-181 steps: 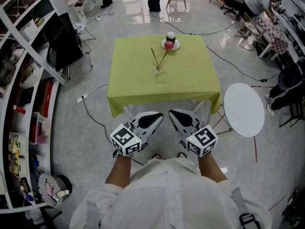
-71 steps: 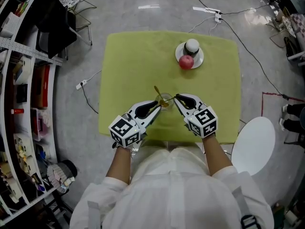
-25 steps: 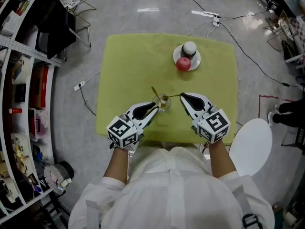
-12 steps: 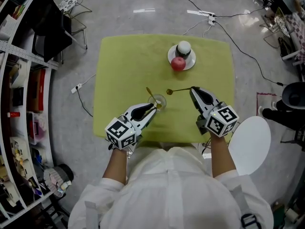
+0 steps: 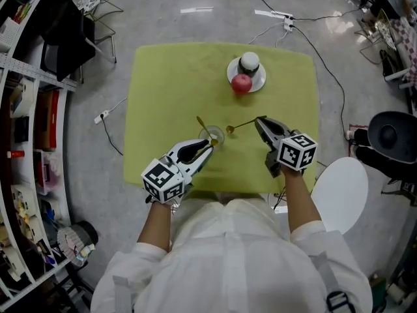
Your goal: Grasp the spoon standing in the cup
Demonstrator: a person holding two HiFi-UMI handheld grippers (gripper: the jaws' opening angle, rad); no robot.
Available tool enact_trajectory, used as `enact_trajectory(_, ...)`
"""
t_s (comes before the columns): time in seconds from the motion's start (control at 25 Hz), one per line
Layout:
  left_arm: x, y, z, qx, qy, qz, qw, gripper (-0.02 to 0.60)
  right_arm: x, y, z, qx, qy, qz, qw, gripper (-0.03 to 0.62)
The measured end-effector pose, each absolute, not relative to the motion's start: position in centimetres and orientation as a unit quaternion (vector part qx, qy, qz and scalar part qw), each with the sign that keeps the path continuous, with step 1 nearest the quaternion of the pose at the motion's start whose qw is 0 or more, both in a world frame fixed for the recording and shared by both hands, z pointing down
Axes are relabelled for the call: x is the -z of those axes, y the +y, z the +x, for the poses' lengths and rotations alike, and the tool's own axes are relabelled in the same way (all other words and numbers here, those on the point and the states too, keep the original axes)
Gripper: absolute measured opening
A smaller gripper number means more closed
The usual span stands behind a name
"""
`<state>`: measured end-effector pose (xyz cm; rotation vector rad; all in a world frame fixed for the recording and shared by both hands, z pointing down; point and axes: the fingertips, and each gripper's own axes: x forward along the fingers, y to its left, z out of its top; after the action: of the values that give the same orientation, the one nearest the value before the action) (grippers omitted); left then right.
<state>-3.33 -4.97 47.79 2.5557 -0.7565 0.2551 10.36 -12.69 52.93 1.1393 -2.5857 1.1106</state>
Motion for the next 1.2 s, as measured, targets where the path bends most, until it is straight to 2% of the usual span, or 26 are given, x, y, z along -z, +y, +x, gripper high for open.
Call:
enact_trajectory(0.32, -47.5, -4.9, -2.9, -0.091, -0.268, 0.931, 0.229, 0.066, -54.8, -13.1, 10.8, -0.368, -0.844, 0.383, 0.08, 0.008)
enact_trajectory(0.64, -47.4, -4.5, -1.6, -0.09, -0.251, 0.936, 0.228, 0.066, -56.0, -13.6, 11.2, -0.408, -0.822, 0.392, 0.059, 0.009)
enact_trajectory(0.92, -47.1, -4.3, -1.1, -0.088, -0.243, 0.939, 0.227, 0.066, -56.3, -13.6, 11.3, -0.368, -0.826, 0.414, 0.107, 0.012)
enact_trajectory(0.96, -47.1, -4.3, -1.1, -0.088, -0.243, 0.939, 0.227, 0.066, -56.6, -13.5, 11.5, -0.365, -0.824, 0.417, 0.117, 0.021)
enact_trajectory(1.04, -47.2, -4.3, -1.0, -0.089, -0.242, 0.939, 0.227, 0.066, -57.1, -13.4, 11.8, -0.359, -0.821, 0.422, 0.138, 0.097)
enact_trajectory(1.2, -47.2, -4.3, -1.0, -0.088, -0.242, 0.94, 0.226, 0.066, -57.8, -13.0, 12.4, -0.334, -0.816, 0.428, 0.199, 0.115)
